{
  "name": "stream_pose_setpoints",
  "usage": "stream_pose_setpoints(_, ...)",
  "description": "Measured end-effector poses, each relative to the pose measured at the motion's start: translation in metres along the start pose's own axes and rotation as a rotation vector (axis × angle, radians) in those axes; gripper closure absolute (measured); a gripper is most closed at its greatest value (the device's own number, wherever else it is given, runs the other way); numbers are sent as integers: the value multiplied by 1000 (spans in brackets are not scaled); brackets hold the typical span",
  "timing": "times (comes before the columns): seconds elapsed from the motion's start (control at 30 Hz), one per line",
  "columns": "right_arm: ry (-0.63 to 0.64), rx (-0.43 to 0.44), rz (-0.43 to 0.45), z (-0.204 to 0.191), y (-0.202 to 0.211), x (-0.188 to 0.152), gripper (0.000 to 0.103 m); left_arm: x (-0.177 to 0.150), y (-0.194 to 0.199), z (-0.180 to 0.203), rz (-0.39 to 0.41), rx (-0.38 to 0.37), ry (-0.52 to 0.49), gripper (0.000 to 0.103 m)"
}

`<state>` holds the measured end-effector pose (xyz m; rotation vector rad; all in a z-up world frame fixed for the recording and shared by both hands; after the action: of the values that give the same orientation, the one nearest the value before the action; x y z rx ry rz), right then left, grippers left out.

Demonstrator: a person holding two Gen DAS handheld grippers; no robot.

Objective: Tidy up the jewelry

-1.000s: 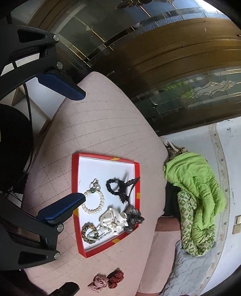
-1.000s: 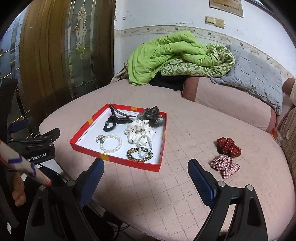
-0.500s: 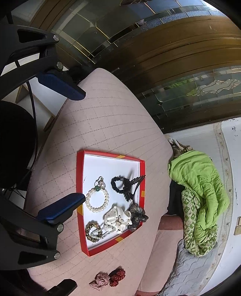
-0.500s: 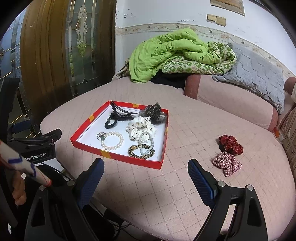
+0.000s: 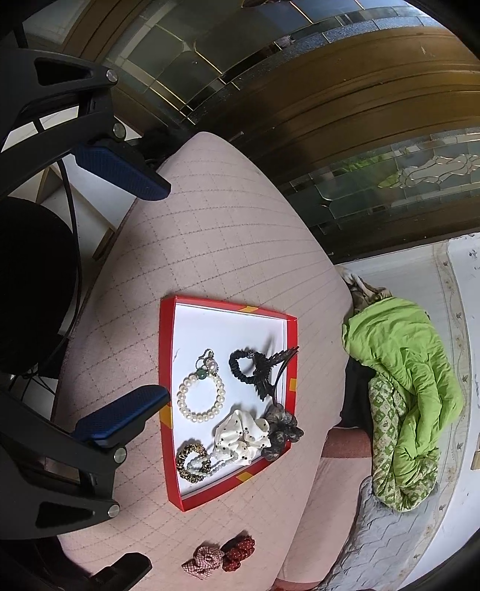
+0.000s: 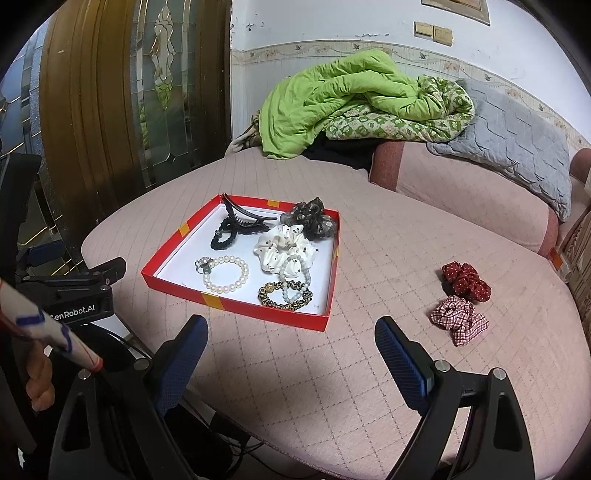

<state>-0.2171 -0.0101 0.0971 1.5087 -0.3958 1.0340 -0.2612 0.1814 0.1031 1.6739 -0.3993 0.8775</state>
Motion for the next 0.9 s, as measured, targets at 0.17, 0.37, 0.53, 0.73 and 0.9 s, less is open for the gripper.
stream_pose_setpoints(0.17, 1, 5, -6, -1, -1, -1, 9, 0, 0, 0, -1, 2, -1, 3)
stream_pose_setpoints(0.37, 0, 5, -10, -2, -3, -2, 9, -1, 0, 0, -1, 5, 1, 3)
stream_pose_setpoints(0.53, -2, 7, -15, -2, -4, -3, 9, -4, -3, -1, -6, 2, 5, 3)
stream_pose_setpoints(0.73, -2, 8, -15, -2, -4, -3, 9, -5, -4, -2, -9, 4, 5, 3)
stream_pose_setpoints(0.9, 0, 13, -21, -3, -6, -4, 9, -6, -6, -2, -21, -4, 6, 3)
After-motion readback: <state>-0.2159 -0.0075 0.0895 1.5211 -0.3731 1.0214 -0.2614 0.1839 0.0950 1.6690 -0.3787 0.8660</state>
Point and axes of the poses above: each gripper's, at about its wrist camera, not at the fingertips, and y roughly against the way its jaws point, z to its right, x to its top, the point moved 1 cm from there along -y, roughly the way its jaws point, and after that the axes turned 6 degrees about -x, right-handed, at the moved point
